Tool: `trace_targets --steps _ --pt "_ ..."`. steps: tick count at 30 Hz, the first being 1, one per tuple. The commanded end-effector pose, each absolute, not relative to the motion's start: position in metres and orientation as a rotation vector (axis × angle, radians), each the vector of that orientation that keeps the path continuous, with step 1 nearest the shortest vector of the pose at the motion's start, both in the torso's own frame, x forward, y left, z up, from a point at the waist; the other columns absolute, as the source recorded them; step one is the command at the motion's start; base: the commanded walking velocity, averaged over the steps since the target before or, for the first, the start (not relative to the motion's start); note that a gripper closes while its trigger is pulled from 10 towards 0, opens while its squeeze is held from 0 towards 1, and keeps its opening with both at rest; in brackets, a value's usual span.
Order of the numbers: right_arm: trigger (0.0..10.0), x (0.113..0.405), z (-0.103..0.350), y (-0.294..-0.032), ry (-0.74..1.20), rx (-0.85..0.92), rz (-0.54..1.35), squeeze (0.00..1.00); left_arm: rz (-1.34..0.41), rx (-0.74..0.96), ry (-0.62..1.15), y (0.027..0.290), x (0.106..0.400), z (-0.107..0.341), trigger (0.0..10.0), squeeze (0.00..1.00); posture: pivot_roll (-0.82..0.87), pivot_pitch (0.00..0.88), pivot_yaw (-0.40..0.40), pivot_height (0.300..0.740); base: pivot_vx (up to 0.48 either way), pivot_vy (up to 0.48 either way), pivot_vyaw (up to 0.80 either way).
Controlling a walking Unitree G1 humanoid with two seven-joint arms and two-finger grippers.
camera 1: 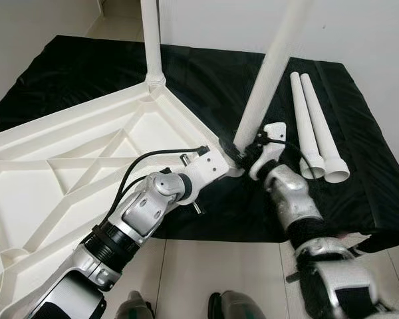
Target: Building children table
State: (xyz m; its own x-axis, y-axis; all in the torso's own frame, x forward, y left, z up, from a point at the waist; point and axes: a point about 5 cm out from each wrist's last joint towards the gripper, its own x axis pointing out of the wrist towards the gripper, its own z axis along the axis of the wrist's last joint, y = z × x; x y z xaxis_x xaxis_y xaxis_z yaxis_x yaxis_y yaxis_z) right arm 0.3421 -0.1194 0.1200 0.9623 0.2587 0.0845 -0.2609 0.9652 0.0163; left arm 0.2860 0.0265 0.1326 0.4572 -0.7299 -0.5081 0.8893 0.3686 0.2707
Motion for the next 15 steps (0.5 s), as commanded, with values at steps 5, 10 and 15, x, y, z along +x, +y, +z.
trace_targets --steps 5,10,15 --pt "0.0 0.332 0.1 -0.155 0.016 0.026 -0.083 0.0 -1.271 0.534 0.338 0.005 0.26 0.126 10.0 0.0 -0.04 0.032 -0.013 0.74 0.0 0.0 0.0" --pt "3.8 0.33 0.101 -0.153 0.027 0.035 -0.101 0.0 -1.27 0.533 0.34 0.005 0.261 0.126 10.0 0.0 -0.04 0.034 -0.01 0.74 0.0 0.0 0.0" --pt "10.0 0.33 0.107 -0.155 0.011 0.052 -0.118 0.0 -1.273 0.535 0.339 0.005 0.261 0.126 10.0 0.0 -0.04 0.036 -0.01 0.74 0.0 0.0 0.0"
